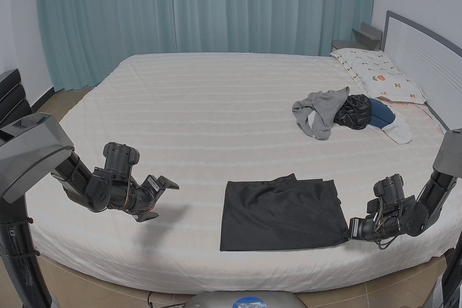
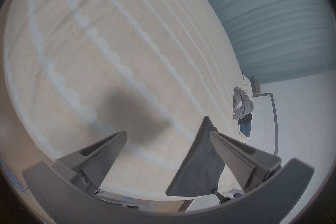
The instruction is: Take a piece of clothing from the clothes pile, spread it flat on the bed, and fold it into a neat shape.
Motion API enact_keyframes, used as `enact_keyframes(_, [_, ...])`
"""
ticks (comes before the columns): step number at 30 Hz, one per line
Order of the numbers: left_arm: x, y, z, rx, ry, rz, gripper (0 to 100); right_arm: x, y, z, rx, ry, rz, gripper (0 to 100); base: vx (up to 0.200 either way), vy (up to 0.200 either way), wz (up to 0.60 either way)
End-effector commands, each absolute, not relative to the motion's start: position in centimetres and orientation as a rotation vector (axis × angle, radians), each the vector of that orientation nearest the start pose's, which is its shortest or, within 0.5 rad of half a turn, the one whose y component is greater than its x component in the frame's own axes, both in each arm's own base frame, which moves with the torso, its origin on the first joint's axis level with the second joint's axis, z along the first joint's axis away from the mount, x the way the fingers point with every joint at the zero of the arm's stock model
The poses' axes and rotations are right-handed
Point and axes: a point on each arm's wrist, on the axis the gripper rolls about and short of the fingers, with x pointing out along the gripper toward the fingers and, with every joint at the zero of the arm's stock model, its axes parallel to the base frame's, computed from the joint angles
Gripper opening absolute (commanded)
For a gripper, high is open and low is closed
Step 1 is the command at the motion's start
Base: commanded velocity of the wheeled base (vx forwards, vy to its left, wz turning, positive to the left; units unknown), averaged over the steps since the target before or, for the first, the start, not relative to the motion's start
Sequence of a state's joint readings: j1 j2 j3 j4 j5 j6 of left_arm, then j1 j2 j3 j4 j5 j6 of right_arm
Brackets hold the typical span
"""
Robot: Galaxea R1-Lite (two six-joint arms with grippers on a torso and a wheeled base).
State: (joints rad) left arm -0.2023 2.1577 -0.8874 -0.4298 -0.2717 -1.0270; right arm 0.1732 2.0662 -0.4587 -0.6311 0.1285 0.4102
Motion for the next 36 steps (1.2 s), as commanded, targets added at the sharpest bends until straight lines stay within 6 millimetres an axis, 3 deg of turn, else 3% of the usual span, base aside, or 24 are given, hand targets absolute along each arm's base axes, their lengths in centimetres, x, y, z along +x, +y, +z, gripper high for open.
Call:
enact_keyframes(1, [34.8, -8.2, 3.0, -0.969, 1.006, 0.021, 100, 26.2, 4.5, 0.1, 0.341, 1.024, 0.057, 0, 0.000, 0.000, 0.00])
enact_keyframes(9, [34.6, -8.8, 2.9, -0.959, 1.016, 0.013, 100, 26.2, 4.6, 0.1, 0.337, 1.024, 0.060, 0, 0.000, 0.000, 0.00])
enact_keyframes(10, [34.5, -8.8, 2.9, -0.958, 1.014, 0.016, 100, 26.2, 4.6, 0.0, 0.329, 1.027, 0.056, 100, 0.000, 0.000, 0.00])
enact_keyframes(18, [34.5, -8.9, 3.0, -0.958, 1.012, 0.016, 100, 27.5, 4.7, 1.6, 0.372, 0.934, 0.077, 100, 0.000, 0.000, 0.00])
enact_keyframes(23, [34.6, -8.9, 2.9, -0.964, 1.014, 0.019, 100, 29.7, 5.0, 2.4, 0.496, 0.838, 0.090, 100, 0.000, 0.000, 0.00])
enact_keyframes(36, [34.6, -9.0, 2.8, -0.964, 1.013, 0.025, 100, 36.4, 4.6, -0.7, 0.594, 0.784, 0.093, 100, 0.000, 0.000, 0.00])
